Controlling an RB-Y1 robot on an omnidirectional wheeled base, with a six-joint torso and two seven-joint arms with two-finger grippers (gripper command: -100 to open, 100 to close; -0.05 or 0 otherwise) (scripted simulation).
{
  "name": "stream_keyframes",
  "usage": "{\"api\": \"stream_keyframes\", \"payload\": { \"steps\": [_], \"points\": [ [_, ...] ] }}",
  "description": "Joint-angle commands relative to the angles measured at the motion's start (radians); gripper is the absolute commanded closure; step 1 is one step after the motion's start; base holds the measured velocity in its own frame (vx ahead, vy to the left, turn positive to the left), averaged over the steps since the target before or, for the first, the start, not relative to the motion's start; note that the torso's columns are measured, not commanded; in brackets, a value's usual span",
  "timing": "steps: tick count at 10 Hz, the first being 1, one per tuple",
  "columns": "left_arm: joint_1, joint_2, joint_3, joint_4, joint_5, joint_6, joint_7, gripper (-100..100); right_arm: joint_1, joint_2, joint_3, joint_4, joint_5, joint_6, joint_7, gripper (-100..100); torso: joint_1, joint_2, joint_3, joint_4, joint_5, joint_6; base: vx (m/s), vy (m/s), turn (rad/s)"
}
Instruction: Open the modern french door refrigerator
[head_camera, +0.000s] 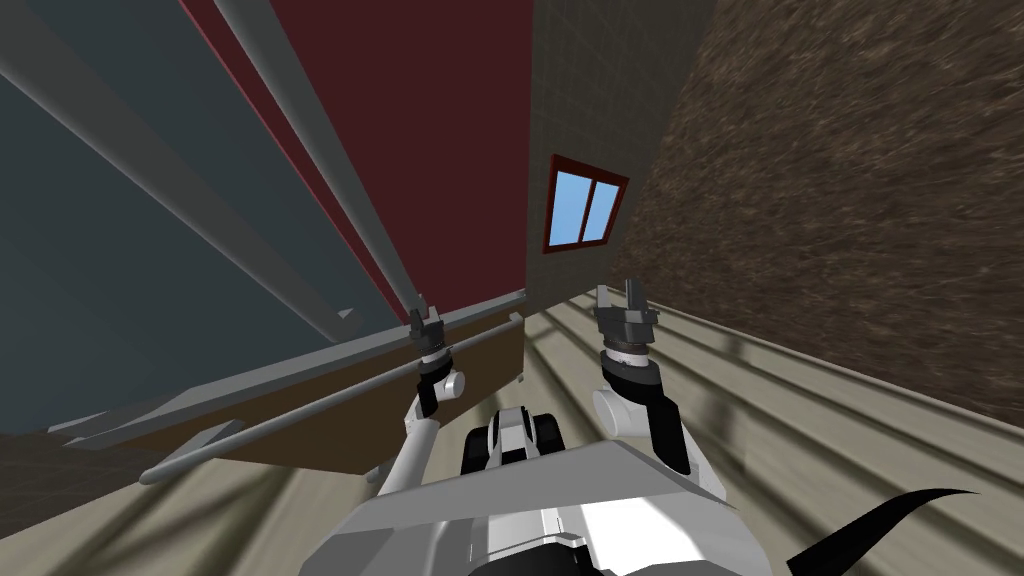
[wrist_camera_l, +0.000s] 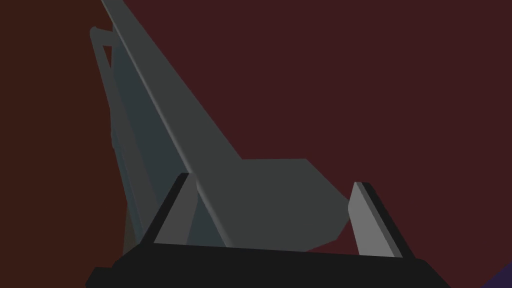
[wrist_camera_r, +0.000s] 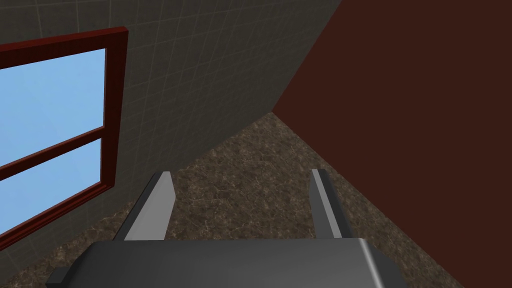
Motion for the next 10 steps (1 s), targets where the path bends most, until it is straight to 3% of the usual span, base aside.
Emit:
{"api": "stream_keyframes", "payload": {
  "steps": [1,2,3,5,10],
  "points": [
    [0.030,0.003,-0.008,0.012,-0.005,-0.057,0.010,100,0.000,0.000,0.000,0.000,0.000,0.000,0.000,0,0.001,0.000,0.001,-0.002,0.001,0.000,0.013,-0.011,-0.031],
    [0.022,0.003,-0.006,0.012,-0.004,-0.044,0.009,100,0.000,0.000,0.000,0.000,0.000,0.000,0.000,0,0.002,-0.001,0.000,-0.003,0.002,0.000,0.003,-0.007,-0.006],
    [0.023,-0.015,0.015,0.000,0.000,-0.039,-0.033,100,0.000,0.000,0.000,0.000,0.000,0.000,0.000,0,0.002,-0.001,0.000,-0.003,0.002,0.000,-0.053,-0.142,0.133],
    [0.023,-0.033,0.037,-0.015,0.004,-0.029,-0.076,100,0.000,0.000,0.000,0.000,0.000,0.000,0.000,0,-0.010,0.007,0.004,0.001,-0.002,-0.002,-0.088,-0.292,0.168],
    [0.022,-0.079,0.092,-0.051,0.015,-0.005,-0.183,100,0.000,0.000,0.000,0.000,0.000,0.000,0.000,0,-0.008,0.006,0.002,0.007,-0.007,0.002,-0.078,-0.231,0.120]
  ]
}}
